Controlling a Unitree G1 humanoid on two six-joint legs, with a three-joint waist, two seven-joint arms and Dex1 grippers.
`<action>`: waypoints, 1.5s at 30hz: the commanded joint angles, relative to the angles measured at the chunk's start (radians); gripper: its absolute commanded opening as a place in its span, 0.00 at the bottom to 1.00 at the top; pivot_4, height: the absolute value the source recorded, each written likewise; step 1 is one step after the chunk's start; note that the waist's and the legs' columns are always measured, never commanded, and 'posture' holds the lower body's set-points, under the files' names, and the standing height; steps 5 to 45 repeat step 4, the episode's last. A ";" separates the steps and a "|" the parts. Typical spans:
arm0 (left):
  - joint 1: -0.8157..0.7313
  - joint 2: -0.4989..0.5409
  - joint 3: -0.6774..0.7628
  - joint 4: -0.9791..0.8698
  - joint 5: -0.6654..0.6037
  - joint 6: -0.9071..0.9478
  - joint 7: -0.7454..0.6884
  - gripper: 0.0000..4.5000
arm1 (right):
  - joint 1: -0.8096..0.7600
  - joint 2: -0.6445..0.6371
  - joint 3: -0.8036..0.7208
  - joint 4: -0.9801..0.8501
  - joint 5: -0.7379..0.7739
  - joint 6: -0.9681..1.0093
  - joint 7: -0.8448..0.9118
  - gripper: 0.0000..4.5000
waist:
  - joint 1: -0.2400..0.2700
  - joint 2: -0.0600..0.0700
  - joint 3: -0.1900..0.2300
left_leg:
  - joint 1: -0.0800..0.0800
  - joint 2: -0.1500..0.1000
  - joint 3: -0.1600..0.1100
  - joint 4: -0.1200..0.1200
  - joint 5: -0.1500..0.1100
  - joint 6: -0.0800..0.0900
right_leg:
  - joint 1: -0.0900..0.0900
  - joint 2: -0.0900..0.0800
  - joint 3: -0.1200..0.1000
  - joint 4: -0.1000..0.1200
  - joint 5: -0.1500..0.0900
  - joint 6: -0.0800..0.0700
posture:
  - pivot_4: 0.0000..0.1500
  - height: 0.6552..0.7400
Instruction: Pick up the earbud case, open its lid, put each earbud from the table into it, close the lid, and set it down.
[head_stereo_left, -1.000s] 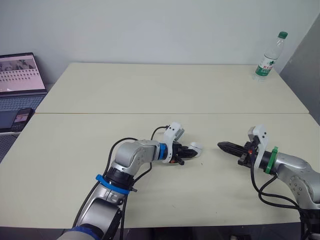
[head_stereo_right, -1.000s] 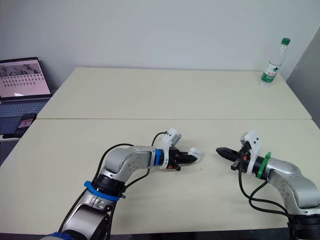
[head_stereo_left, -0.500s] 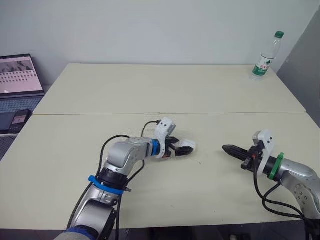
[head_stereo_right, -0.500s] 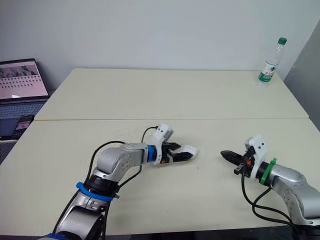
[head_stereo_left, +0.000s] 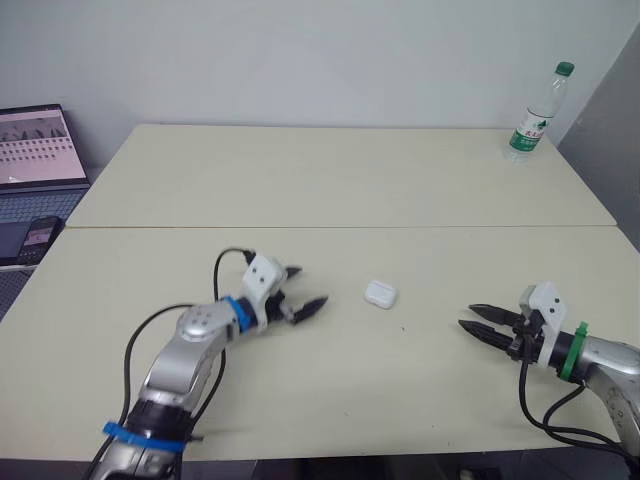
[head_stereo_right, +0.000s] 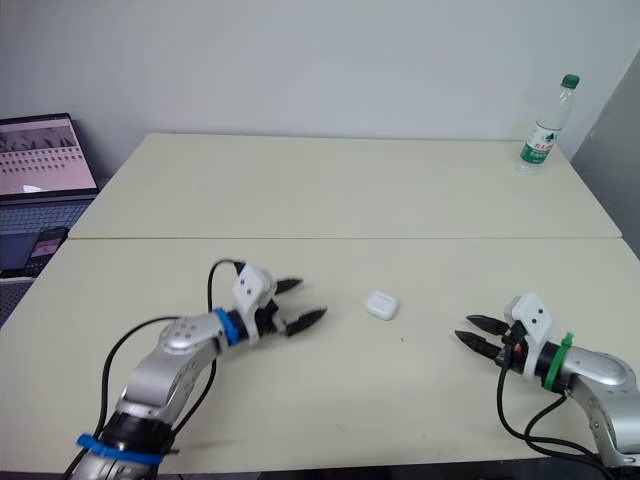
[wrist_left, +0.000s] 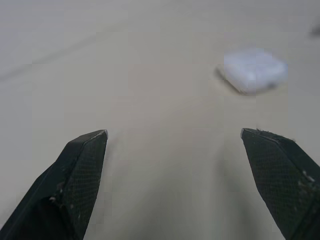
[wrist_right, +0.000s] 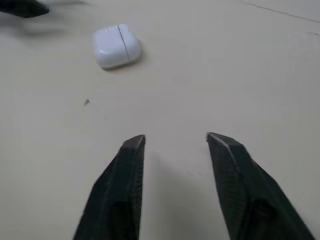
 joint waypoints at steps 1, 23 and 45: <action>0.049 0.019 0.045 -0.083 -0.047 -0.049 -0.056 1.00 | 0.016 -0.021 0.010 0.060 -0.060 -0.136 0.047 0.78 | 0.002 0.000 0.000 | 0.001 0.000 0.000 0.000 0.000 0.000 | 0.000 0.000 0.000 0.001 0.000 0.001 | 1.00 0.95; 0.078 0.027 0.061 -0.101 -0.049 -0.047 -0.060 1.00 | 0.026 -0.015 0.014 0.081 -0.051 -0.160 0.076 0.98 | 0.005 0.000 0.000 | 0.002 0.000 0.000 0.001 0.001 0.000 | 0.002 0.000 0.000 0.002 -0.002 0.003 | 1.00 0.95; 0.078 0.027 0.061 -0.101 -0.049 -0.047 -0.060 1.00 | 0.026 -0.015 0.014 0.081 -0.051 -0.160 0.076 0.98 | 0.005 0.000 0.000 | 0.002 0.000 0.000 0.001 0.001 0.000 | 0.002 0.000 0.000 0.002 -0.002 0.003 | 1.00 0.95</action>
